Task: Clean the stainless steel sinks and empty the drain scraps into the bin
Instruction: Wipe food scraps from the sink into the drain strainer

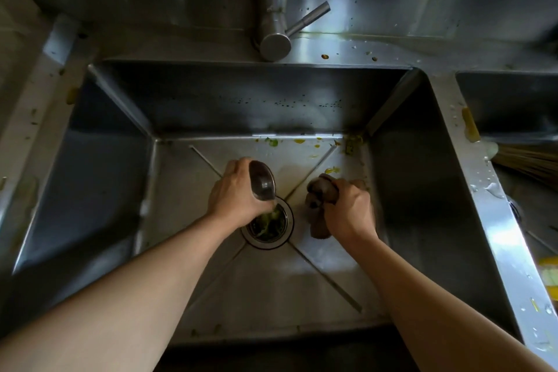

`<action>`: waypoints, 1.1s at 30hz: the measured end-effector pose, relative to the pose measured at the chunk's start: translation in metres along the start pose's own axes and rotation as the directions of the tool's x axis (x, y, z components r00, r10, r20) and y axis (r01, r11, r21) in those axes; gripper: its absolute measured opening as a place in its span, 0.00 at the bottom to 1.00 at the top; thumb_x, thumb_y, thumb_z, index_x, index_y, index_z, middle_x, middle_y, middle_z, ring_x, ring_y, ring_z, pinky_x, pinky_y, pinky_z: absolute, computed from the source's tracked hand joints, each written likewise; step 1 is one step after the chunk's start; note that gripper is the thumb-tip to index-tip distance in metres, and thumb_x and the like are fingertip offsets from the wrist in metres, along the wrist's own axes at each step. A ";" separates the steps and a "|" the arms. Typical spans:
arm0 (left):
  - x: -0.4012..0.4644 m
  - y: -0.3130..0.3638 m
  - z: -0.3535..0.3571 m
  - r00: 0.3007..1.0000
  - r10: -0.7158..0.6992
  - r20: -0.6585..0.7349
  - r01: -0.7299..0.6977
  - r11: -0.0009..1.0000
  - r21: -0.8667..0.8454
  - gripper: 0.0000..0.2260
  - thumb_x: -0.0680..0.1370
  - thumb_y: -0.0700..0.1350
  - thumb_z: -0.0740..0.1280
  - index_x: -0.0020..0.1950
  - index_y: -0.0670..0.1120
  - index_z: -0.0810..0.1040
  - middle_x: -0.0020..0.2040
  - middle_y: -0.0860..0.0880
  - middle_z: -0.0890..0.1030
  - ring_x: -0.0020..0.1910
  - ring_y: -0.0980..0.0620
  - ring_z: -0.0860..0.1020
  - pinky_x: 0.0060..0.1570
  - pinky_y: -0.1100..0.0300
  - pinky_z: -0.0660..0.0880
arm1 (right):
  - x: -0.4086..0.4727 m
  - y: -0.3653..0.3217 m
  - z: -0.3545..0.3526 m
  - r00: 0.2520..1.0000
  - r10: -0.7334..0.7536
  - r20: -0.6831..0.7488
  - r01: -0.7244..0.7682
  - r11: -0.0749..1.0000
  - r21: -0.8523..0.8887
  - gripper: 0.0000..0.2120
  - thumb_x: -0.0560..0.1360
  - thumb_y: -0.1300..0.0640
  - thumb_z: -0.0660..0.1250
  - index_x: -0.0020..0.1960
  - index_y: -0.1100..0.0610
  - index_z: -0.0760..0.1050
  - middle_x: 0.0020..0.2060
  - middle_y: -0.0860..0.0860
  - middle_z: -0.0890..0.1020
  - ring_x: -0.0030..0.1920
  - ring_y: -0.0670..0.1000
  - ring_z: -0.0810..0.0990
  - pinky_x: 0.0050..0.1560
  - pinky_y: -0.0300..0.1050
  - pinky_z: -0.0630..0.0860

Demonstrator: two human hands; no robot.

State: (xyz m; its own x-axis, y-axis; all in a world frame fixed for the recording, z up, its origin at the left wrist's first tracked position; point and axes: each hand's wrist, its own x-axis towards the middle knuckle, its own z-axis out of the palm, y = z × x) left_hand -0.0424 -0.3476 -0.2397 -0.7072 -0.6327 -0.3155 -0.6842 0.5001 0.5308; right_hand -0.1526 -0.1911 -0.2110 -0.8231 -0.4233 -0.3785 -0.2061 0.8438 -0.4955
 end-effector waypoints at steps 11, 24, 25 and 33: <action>0.073 -0.026 0.012 0.976 -0.212 -0.058 0.220 0.929 0.297 0.42 0.67 0.56 0.75 0.73 0.42 0.60 0.71 0.37 0.60 0.71 0.35 0.58 0.68 0.45 0.60 | 0.054 0.043 -0.022 0.962 -0.041 -0.270 -0.058 0.936 -0.347 0.18 0.76 0.62 0.59 0.65 0.56 0.69 0.60 0.60 0.70 0.58 0.63 0.72 0.44 0.50 0.70; 0.077 -0.049 0.031 0.951 -0.265 -0.161 0.289 0.945 0.152 0.47 0.64 0.54 0.79 0.74 0.42 0.58 0.71 0.38 0.61 0.69 0.38 0.62 0.64 0.45 0.64 | 0.096 0.065 0.038 0.993 0.011 -0.119 -0.052 0.939 -0.340 0.30 0.71 0.53 0.52 0.73 0.59 0.61 0.71 0.64 0.60 0.65 0.66 0.63 0.65 0.51 0.58; 0.070 -0.049 0.032 0.933 -0.310 -0.183 0.334 0.935 0.118 0.43 0.64 0.52 0.79 0.71 0.42 0.61 0.70 0.39 0.63 0.68 0.38 0.64 0.62 0.45 0.65 | 0.096 0.062 0.041 0.996 0.004 -0.089 -0.032 0.948 -0.316 0.28 0.75 0.53 0.55 0.74 0.57 0.60 0.73 0.63 0.58 0.66 0.66 0.63 0.66 0.52 0.59; 0.018 -0.062 0.037 0.943 -0.331 -0.022 0.321 0.895 0.310 0.22 0.73 0.40 0.66 0.66 0.44 0.66 0.67 0.45 0.63 0.66 0.43 0.64 0.58 0.50 0.69 | 0.052 0.024 0.087 0.980 -0.195 0.041 0.200 0.958 -0.206 0.21 0.79 0.58 0.58 0.72 0.48 0.66 0.67 0.54 0.67 0.64 0.57 0.66 0.60 0.45 0.66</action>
State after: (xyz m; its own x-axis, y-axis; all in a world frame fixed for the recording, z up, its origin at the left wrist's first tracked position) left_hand -0.0191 -0.3677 -0.3070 -0.4369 -0.7752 -0.4563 -0.8946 0.4275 0.1303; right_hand -0.1545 -0.2214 -0.3112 -0.7444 -0.5932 -0.3065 -0.4709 0.7918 -0.3889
